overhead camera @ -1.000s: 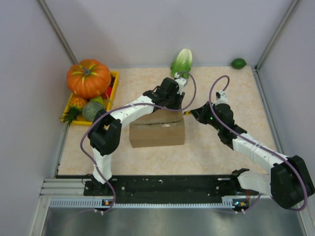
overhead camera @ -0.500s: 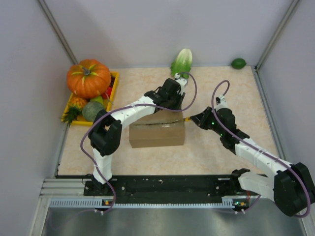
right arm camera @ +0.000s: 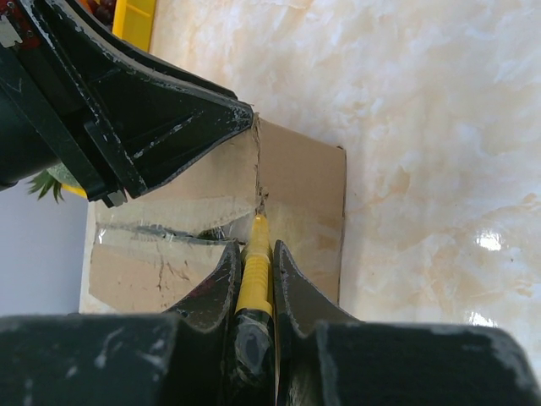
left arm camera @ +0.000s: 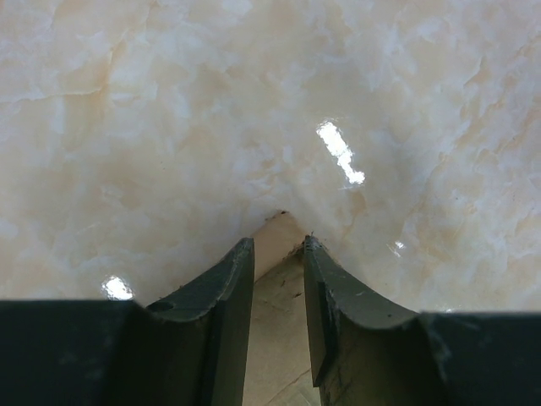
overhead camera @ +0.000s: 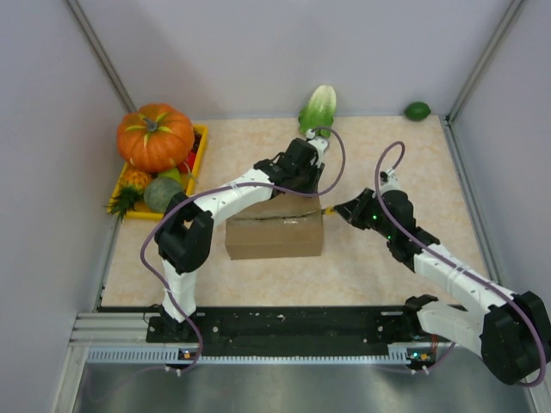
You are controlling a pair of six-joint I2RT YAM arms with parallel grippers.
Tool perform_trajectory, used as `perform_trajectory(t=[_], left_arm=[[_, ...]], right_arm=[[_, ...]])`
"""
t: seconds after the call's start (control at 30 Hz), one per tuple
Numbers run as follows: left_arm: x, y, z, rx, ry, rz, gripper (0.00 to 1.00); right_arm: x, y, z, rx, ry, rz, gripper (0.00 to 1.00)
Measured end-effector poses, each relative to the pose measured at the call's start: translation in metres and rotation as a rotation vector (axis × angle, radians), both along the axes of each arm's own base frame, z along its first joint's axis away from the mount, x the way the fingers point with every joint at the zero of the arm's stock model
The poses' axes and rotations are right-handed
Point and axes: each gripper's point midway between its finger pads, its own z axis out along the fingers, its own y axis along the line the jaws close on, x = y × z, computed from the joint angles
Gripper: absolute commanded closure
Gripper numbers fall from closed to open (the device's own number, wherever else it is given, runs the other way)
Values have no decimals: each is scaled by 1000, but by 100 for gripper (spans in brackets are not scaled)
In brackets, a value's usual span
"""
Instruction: Unpack the express box
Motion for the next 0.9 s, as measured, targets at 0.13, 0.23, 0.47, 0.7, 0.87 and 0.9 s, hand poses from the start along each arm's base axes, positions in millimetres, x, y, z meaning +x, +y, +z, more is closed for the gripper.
perform_trajectory(t=[0.13, 0.23, 0.47, 0.7, 0.87, 0.9], left_arm=[[-3, -1, 0, -3, 9, 3, 66], [-6, -2, 0, -3, 16, 1, 66], [-9, -2, 1, -2, 21, -5, 59], [-10, 1, 4, -11, 34, -15, 53], [-19, 7, 9, -14, 56, -33, 53], [-21, 8, 12, -18, 58, -37, 53]], right_arm=[[-3, -2, 2, -5, 21, -3, 100], [-8, -5, 3, -12, 29, -10, 100], [-17, -13, 9, -26, 34, -23, 100], [-23, -15, 12, -54, 42, -6, 100], [-25, -17, 11, -82, 31, 8, 100], [-25, -17, 10, -87, 30, 11, 100]])
